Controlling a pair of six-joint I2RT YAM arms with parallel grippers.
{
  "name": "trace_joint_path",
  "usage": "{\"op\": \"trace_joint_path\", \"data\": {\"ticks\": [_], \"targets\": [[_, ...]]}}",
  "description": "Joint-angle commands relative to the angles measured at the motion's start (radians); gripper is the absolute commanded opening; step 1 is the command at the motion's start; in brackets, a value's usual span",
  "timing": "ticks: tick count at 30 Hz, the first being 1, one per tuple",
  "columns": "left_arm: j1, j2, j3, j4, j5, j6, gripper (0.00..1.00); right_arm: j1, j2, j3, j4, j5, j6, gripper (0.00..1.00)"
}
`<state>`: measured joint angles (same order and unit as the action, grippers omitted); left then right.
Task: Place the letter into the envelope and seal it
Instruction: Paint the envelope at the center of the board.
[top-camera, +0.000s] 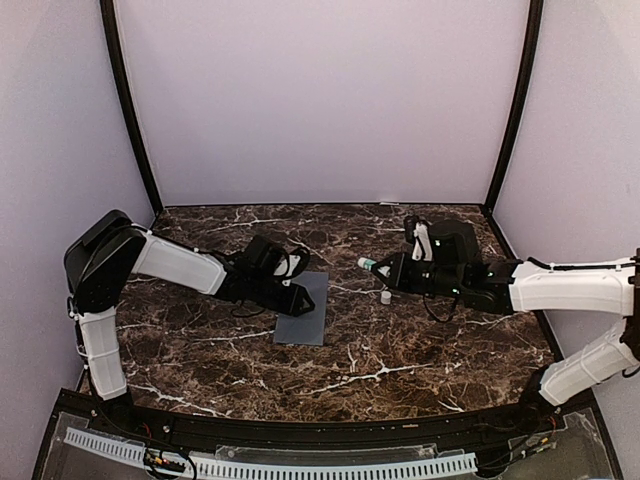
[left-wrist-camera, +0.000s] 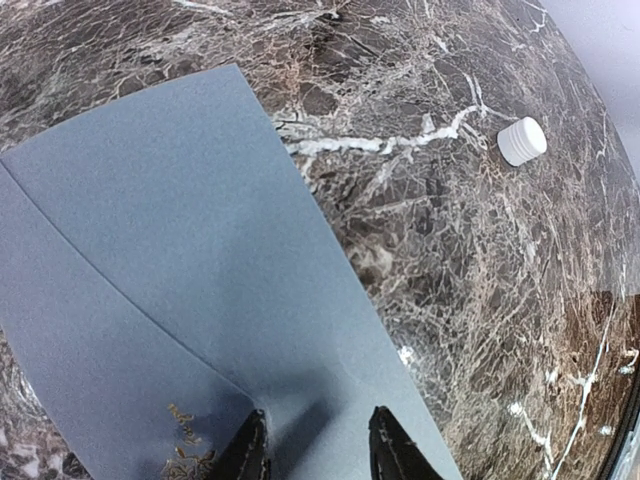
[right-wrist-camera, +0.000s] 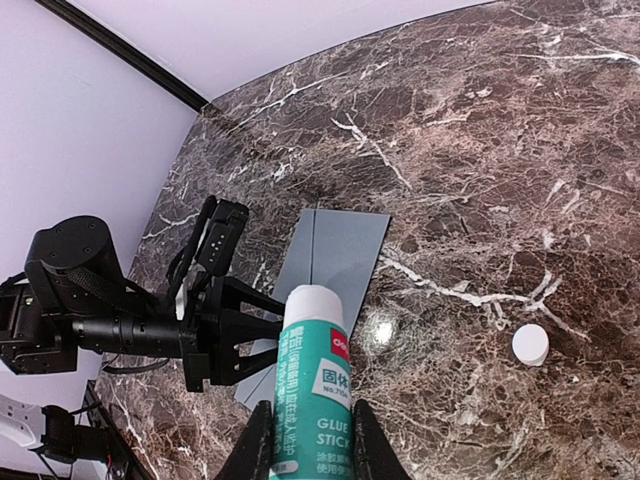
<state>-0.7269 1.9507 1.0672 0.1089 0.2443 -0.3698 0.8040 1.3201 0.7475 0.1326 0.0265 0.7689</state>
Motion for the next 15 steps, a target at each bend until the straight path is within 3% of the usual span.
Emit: {"op": "trace_joint_path", "data": {"ticks": [1, 6, 15], "targets": [[0.001, 0.076, -0.035, -0.175, -0.008, 0.009, 0.34, -0.006, -0.028, -0.002, 0.041, 0.011, 0.007, 0.02], [0.001, 0.019, 0.028, -0.203, 0.032, -0.003, 0.34, -0.006, -0.039, -0.003, 0.032, 0.015, 0.007, 0.02], [0.001, -0.085, 0.084, -0.314, -0.034, 0.062, 0.35, -0.006, -0.044, -0.002, 0.024, 0.022, 0.004, 0.02]]}}
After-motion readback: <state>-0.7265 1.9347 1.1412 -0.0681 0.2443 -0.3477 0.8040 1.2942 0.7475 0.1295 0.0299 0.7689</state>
